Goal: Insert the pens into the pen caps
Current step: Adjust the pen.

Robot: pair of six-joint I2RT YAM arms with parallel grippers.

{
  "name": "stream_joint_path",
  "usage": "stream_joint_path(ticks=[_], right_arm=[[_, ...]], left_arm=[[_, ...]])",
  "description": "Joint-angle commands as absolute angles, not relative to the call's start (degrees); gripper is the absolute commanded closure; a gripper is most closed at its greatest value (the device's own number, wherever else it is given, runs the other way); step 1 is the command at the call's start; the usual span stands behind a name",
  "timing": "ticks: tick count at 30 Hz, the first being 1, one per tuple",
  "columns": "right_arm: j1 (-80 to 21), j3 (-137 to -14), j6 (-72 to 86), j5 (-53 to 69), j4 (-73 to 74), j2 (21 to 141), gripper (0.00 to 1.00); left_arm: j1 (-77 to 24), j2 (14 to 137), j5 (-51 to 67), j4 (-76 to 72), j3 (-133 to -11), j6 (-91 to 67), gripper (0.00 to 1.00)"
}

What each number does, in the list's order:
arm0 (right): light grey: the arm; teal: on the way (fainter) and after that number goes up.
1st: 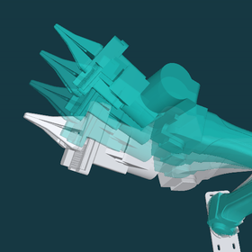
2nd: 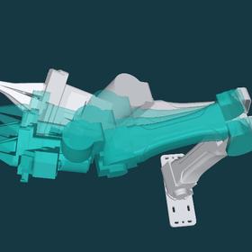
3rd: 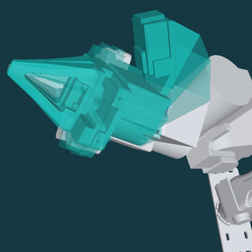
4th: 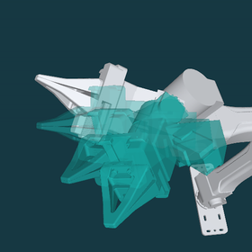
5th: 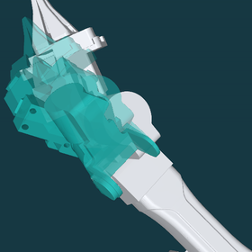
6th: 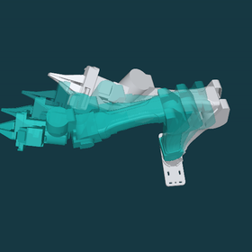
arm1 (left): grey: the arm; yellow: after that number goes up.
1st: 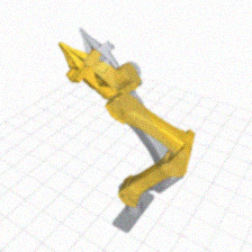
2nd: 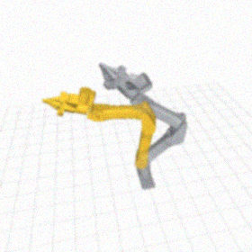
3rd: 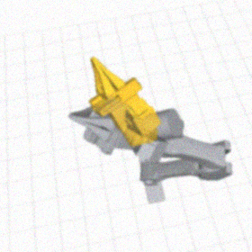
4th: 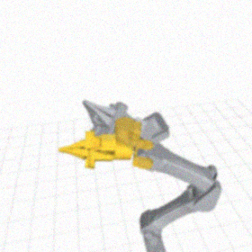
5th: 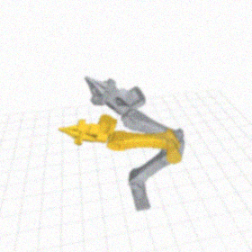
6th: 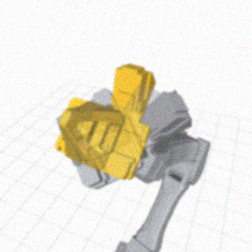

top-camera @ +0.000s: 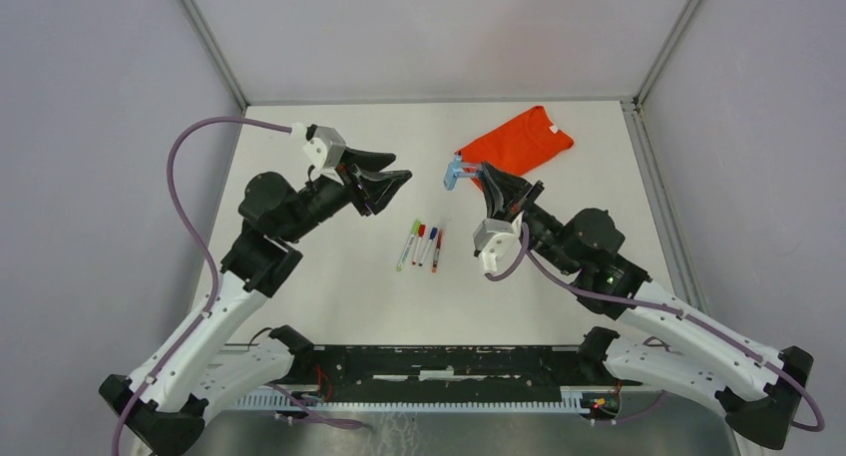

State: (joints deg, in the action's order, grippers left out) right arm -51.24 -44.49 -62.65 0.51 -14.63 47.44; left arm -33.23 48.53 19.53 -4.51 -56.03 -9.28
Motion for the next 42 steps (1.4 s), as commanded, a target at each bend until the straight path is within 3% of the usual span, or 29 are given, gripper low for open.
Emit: stream_joint_path(ticks=[1,15,22,30,42], right_arm=[[-51.05,-47.43,-58.60,-3.13,-13.17,47.82,0.96],[-51.01,-42.75,-87.12,8.54,-12.24,44.05,0.98],[-51.05,-46.64,-100.05,13.57,-5.43,44.28,0.99],[-51.05,-48.51,-95.27,24.52,-6.67,44.47,1.00],[-51.05,-47.78,-92.97,25.51,-9.81,46.21,1.00]], left_arm=[[-33.33,49.71,21.46,-7.70,-55.07,-11.47,0.45],[-33.31,55.43,57.03,-8.84,-56.84,-11.24,0.45],[-33.37,54.10,57.01,-9.27,-56.19,-10.46,0.45],[-33.40,54.74,56.46,-9.23,-57.48,-9.98,0.44],[-34.32,56.46,64.22,-11.93,-58.21,-12.56,0.44]])
